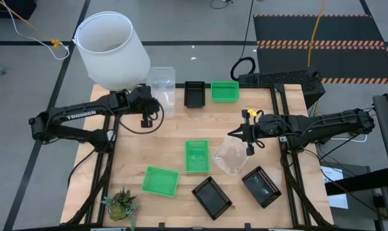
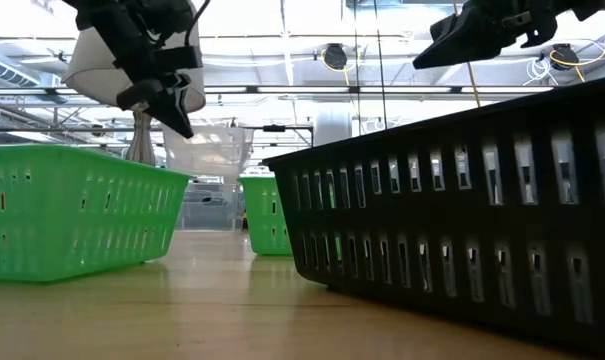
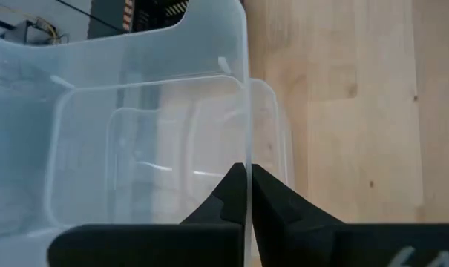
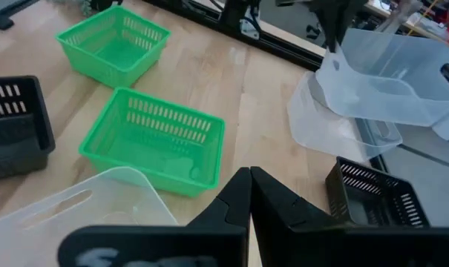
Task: Stack baskets by color
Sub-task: Stack the bottom left transparent bin on the top transparent bin
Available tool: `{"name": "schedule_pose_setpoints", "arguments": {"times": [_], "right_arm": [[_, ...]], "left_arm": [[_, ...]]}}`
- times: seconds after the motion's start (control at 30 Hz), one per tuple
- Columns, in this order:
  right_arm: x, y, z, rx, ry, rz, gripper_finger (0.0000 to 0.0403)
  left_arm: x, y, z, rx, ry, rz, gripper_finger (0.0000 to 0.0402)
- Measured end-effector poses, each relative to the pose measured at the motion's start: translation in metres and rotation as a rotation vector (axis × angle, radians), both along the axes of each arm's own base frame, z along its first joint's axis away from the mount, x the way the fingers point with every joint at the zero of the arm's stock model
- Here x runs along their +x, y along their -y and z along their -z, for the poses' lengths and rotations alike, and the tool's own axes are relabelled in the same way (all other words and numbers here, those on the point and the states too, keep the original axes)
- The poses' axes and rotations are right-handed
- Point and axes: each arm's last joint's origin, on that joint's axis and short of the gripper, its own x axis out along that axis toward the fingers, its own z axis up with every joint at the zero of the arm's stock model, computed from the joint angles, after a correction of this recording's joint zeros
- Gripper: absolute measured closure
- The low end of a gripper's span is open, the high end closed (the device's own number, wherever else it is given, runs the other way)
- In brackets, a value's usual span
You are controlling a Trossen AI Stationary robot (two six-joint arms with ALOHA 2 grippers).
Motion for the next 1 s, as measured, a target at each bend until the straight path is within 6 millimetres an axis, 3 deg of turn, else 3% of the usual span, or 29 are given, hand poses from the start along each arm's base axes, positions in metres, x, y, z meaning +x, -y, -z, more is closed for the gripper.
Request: {"name": "schedule_pose_setpoints", "arguments": {"times": [0.23,0.5,1.0], "right_arm": [[0.000,0.000,0.000,-0.005,-0.001,-0.002,0.0401],[0.000,0.000,0.000,0.000,-0.001,0.001,0.0401],[-0.002,0.000,0.003,0.089,-0.034,0.045,0.0401]], "left_arm": [[-0.005,-0.017,0.000,-0.036,0.037,-0.018,0.0385],[0.001,-0.030,0.016,-0.113,-0.003,-0.036,0.0393],[0.002,-0.031,0.031,-0.182,-0.104,-0.061,0.0383]]}}
